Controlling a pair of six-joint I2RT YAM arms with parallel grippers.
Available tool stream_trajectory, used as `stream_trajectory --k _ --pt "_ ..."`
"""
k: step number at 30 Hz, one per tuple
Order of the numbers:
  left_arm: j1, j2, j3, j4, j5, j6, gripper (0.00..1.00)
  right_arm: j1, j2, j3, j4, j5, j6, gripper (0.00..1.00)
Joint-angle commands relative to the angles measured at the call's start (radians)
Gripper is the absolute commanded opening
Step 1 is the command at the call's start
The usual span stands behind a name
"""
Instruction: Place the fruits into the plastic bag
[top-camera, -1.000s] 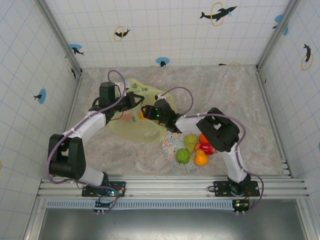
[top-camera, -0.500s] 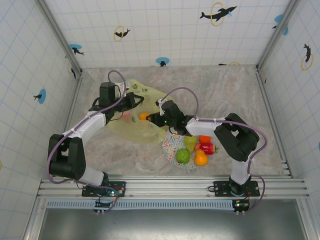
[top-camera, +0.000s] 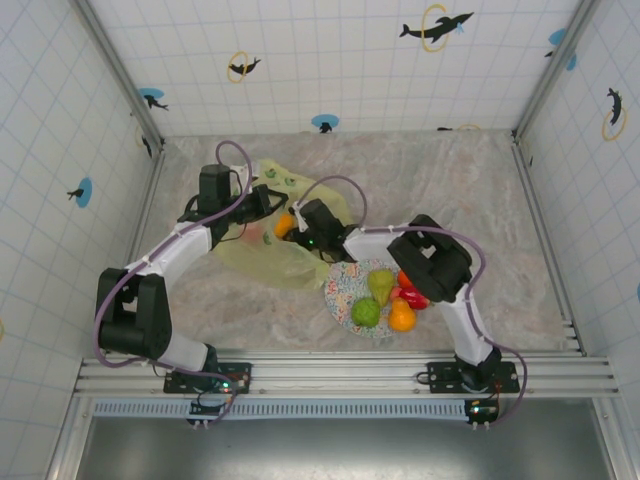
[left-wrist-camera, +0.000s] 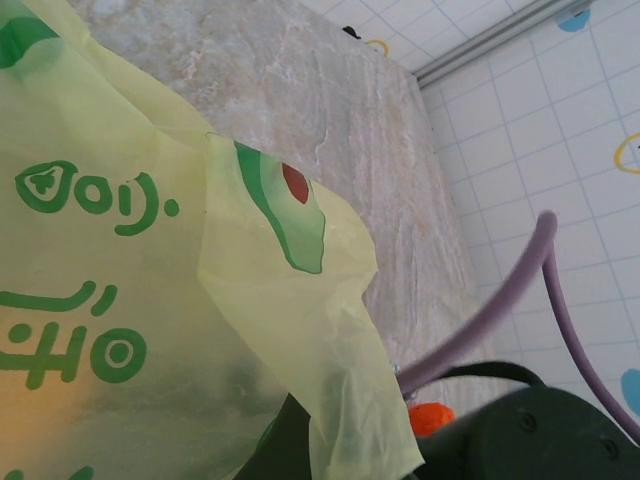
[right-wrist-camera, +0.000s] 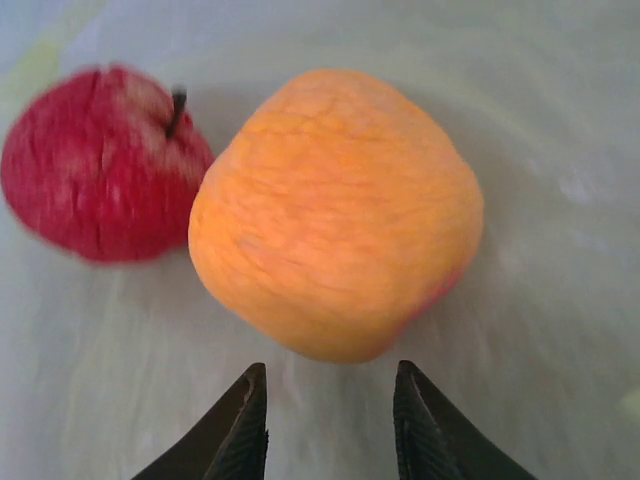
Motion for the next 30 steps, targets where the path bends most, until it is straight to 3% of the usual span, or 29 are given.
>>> stream_trajectory --k 1,8,14,24,30 --pt "0.007 0.007 0.006 -0.008 -0.002 0.021 0.00 -0.007 0.023 0.075 0.082 -0.020 0.029 0.37" --pt "0.006 0.003 0.006 -0.008 0.000 0.020 0.00 -0.020 -0.048 -0.042 0.186 -0.021 0.024 0.39" --pt "0.007 0.003 0.007 -0.011 -0.007 0.021 0.00 -0.035 -0.172 -0.198 0.174 -0.059 -0.010 0.45" --pt "0.007 0.015 0.008 -0.017 -0.009 0.023 0.00 -0.046 -0.449 -0.377 -0.058 -0.086 -0.173 0.56" --pt "0.006 0.020 0.009 -0.020 -0.009 0.025 0.00 -0.072 -0.647 -0.422 -0.355 -0.021 -0.272 0.63"
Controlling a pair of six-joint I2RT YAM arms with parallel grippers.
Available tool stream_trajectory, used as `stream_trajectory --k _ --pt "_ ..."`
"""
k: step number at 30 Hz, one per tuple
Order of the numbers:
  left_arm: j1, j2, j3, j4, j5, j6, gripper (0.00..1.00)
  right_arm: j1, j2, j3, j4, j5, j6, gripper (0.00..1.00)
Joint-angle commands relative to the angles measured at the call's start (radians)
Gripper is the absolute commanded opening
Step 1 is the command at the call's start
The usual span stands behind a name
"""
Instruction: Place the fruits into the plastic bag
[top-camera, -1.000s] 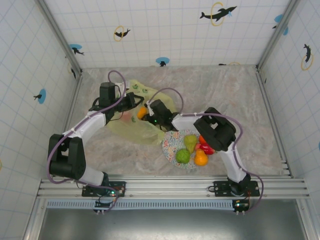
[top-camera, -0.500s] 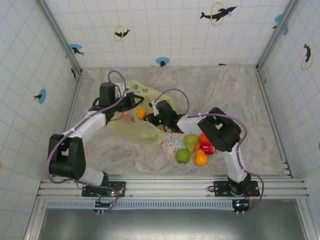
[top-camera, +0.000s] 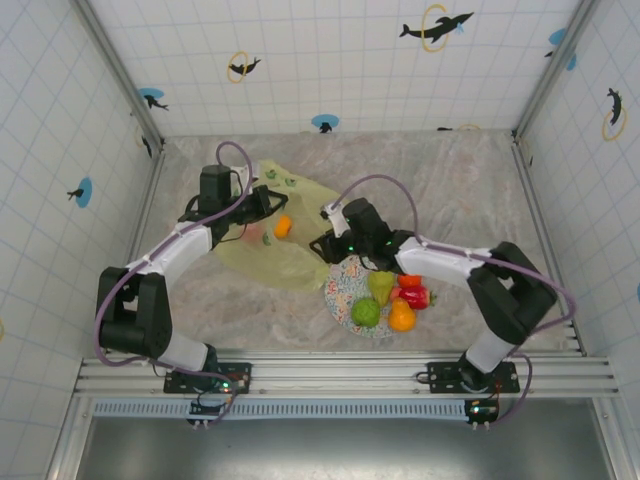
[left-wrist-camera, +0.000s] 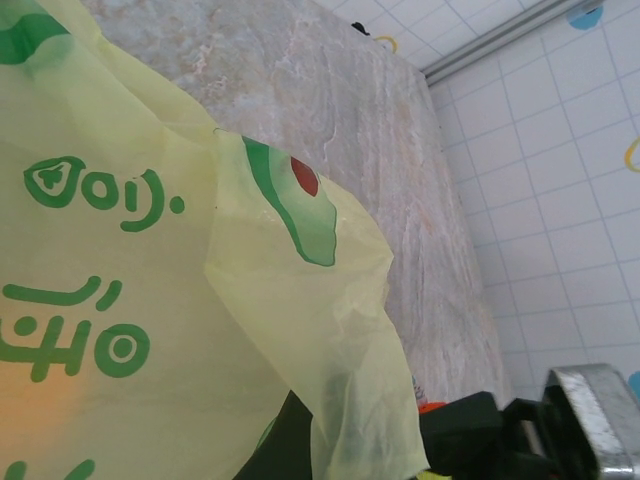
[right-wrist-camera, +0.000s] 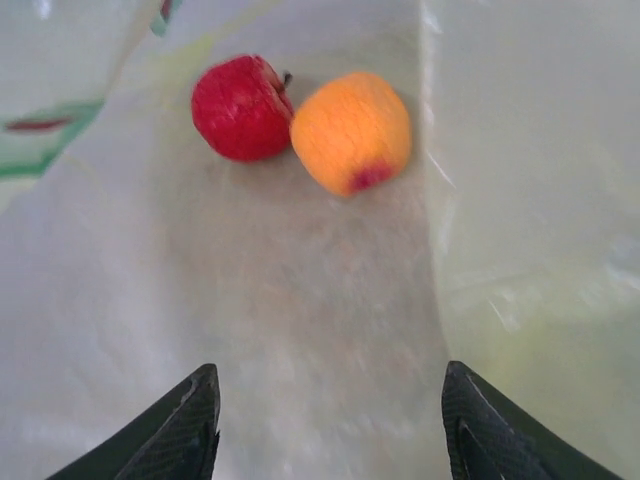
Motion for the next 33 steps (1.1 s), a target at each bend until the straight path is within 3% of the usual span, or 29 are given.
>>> stream_trajectory --k 1,9,17,33 --pt "0.006 0.016 0.009 -0.008 -0.001 0.022 0.00 -0.015 -0.119 -0.021 -0.253 0.067 -0.095 0.65" --pt "0.006 0.016 0.010 -0.008 0.003 0.024 0.00 0.053 -0.331 -0.017 -0.653 0.056 -0.195 0.83" --pt "0.006 0.016 0.007 -0.004 0.006 0.021 0.00 0.150 -0.354 -0.040 -0.743 0.014 -0.251 1.00" --pt "-0.002 0.007 0.009 -0.011 0.000 0.024 0.00 0.204 -0.236 -0.059 -0.801 0.040 -0.298 1.00"
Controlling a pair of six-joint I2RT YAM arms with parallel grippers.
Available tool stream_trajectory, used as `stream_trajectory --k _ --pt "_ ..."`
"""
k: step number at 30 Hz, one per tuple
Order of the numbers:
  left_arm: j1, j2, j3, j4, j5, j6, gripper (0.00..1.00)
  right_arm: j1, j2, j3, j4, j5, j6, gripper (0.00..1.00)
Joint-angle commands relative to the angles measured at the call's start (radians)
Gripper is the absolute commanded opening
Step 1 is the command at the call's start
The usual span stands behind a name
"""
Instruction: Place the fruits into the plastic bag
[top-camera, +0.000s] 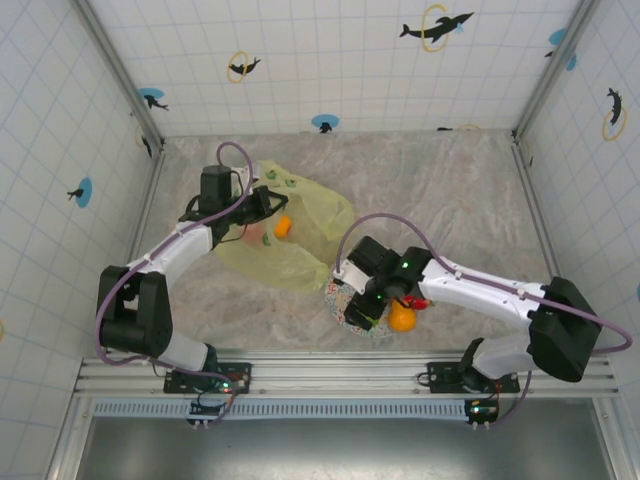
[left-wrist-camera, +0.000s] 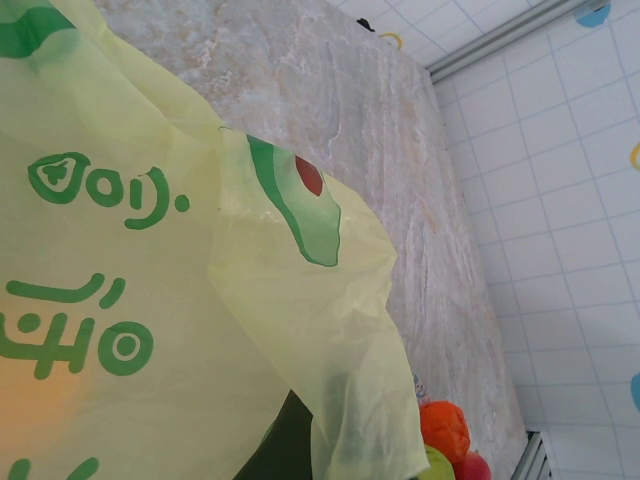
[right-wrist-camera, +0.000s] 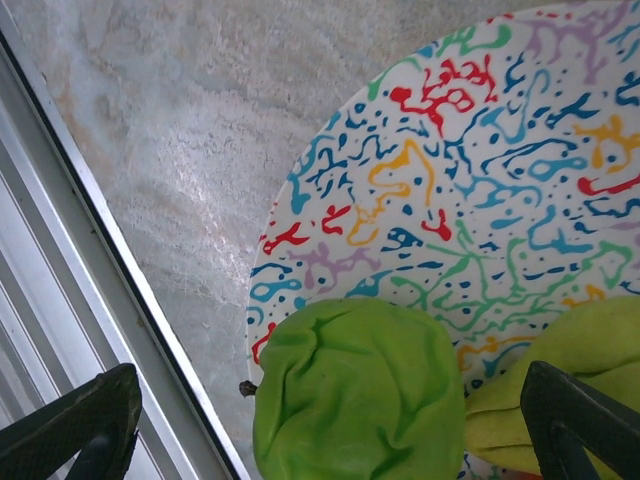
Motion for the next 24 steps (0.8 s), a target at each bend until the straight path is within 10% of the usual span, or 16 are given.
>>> stream_trajectory --k 1,14,24 --pt "-0.001 0.001 0.009 -0.007 0.002 0.026 0.00 0.013 0.024 -0.028 -0.029 0.004 -0.013 1.00" --pt "-0.001 0.001 0.009 -0.008 -0.001 0.027 0.00 0.036 0.099 -0.077 0.014 0.039 -0.023 0.98" --pt "-0.002 0.001 0.009 -0.009 -0.001 0.027 0.00 0.033 0.107 -0.085 0.060 0.067 -0.030 0.70"
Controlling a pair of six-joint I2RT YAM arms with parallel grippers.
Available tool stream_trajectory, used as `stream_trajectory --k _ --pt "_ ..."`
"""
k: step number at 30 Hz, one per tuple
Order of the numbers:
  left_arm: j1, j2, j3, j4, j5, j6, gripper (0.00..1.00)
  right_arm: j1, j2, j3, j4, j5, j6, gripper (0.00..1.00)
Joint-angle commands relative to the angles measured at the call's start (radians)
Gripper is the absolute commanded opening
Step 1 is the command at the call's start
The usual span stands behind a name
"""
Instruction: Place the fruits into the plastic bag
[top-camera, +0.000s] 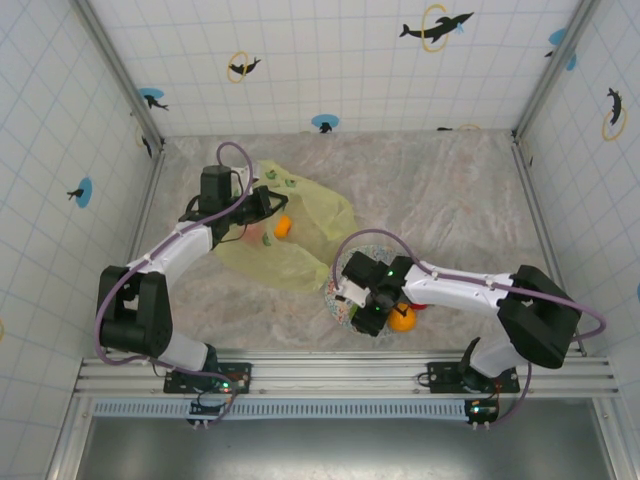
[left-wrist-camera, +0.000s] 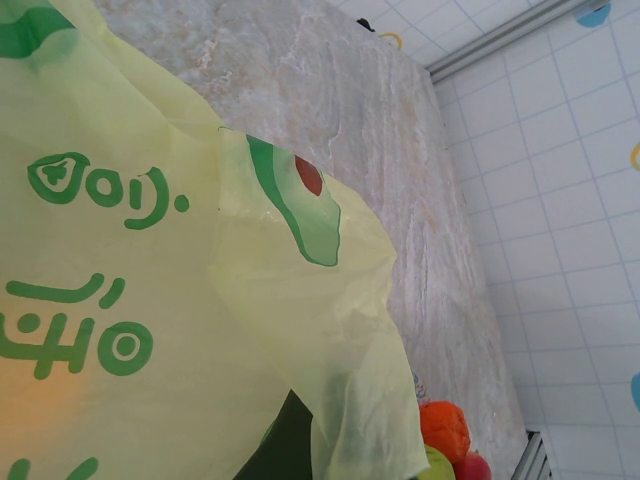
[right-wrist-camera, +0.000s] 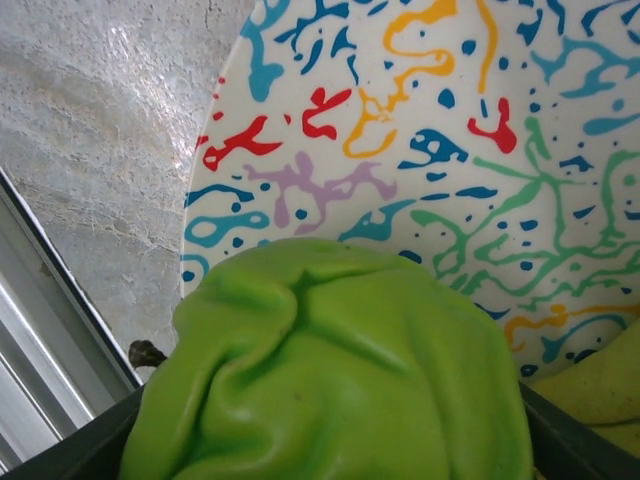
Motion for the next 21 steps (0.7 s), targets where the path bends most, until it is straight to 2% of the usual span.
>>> stream_trajectory --k 1,6,11,16,21 --pt "-0.001 0.000 0.009 -0.008 0.000 0.027 0.00 0.003 -0.012 -0.014 0.033 0.011 -0.003 0.67" --pt "-0.002 0.001 0.009 -0.008 0.001 0.028 0.00 -0.019 -0.055 -0.014 0.048 -0.023 0.002 0.61" --pt "0.000 0.001 0.009 -0.008 0.002 0.027 0.00 -0.079 -0.148 -0.024 0.121 -0.081 0.029 0.59" --pt "-0.002 -0.001 0.010 -0.006 0.006 0.024 0.00 -0.164 -0.226 -0.070 0.334 -0.099 0.105 0.58" --pt "-0.003 -0.004 0.008 -0.001 0.013 0.018 0.00 -0.255 -0.142 -0.055 0.564 -0.095 0.235 0.56"
